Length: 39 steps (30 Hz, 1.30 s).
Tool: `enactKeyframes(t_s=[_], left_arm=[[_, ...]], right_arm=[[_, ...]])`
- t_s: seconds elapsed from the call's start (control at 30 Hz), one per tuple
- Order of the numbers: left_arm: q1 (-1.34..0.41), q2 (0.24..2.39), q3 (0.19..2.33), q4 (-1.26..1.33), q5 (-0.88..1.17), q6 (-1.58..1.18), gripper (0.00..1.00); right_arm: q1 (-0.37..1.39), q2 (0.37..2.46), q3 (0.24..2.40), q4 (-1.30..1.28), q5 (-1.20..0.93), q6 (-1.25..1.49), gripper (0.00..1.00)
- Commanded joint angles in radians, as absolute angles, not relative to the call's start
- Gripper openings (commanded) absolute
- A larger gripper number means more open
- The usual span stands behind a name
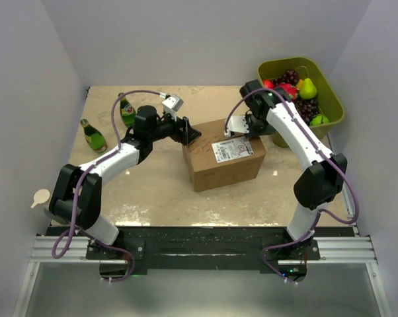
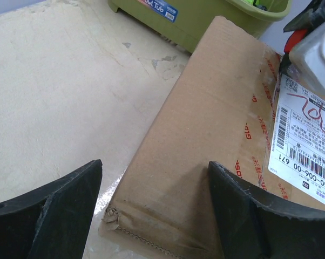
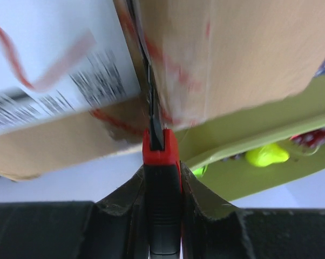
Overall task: Unpack the express box
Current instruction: Cut the express box at the center of the board.
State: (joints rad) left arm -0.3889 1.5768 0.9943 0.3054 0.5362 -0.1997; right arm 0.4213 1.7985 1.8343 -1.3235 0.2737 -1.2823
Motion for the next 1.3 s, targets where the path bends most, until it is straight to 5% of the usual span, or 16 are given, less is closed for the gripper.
enactKeyframes(t_s=[0.0, 0.5, 0.7, 0.9, 1.13, 1.27], left_arm=[[-0.388, 1.595, 0.945, 0.156, 0.492, -0.117, 0.83], [-0.390, 1.547, 0.956, 0.179, 0.540, -0.094, 0.82], [-0.391, 1.410, 0.986, 0.195, 0.728, 0.055, 0.87], [-0.402, 1.381, 1.213, 0.032, 0.844, 0.101, 0.90], [-0.410, 1.385, 1.310, 0.043, 0.914, -0.087, 0.90], [-0.425, 1.407, 1.330, 0.035, 0.960, -0.078, 0.80]], right_arm=[[0.333, 1.770, 1.836, -1.430, 0.456, -1.351, 0.00], [0.213, 1.787, 1.983, -1.430, 0.393, -1.358, 0.00], [0.192, 1.784, 2.146, -1.427, 0.002, -1.122, 0.00], [0.190, 1.697, 2.082, -1.419, -0.555, -1.003, 0.00], [0.206, 1.686, 2.003, -1.417, -0.872, -1.003, 0.00], [0.271, 1.678, 1.967, -1.402, -0.893, -0.994, 0.00]])
